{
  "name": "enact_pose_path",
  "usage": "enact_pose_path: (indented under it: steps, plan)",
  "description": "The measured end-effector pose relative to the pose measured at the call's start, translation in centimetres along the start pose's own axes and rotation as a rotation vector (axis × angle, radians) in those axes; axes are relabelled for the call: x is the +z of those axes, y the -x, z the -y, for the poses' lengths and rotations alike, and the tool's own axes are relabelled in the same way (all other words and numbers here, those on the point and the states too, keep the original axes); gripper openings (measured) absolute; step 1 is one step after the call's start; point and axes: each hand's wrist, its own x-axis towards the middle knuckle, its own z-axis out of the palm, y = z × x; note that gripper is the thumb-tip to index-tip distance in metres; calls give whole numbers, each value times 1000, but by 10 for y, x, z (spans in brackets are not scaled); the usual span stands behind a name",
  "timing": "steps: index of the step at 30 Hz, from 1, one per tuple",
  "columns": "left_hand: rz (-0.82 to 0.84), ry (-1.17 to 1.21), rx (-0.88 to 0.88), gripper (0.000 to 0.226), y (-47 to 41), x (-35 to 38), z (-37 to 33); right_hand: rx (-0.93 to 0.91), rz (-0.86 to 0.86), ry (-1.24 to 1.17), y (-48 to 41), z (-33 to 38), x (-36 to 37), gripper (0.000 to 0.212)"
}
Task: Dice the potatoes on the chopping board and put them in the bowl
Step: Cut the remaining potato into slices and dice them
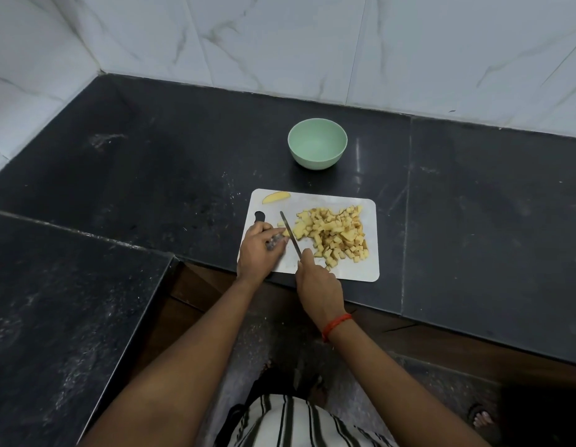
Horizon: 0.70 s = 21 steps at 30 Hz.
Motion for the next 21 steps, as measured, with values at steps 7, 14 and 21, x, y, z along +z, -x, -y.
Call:
enact_pose_path:
  steps: [7,14,21]
  plan:
    - [19,-40,26,26,-3,1,2,-30,-5,-29,-11,5,0,25]
    - [19,-66,49,23,-3,2,3,-47,99,16,-10,0,-7,35]
    - [16,-72,3,26,-3,3,0,-59,181,117,17,-10,-14,30]
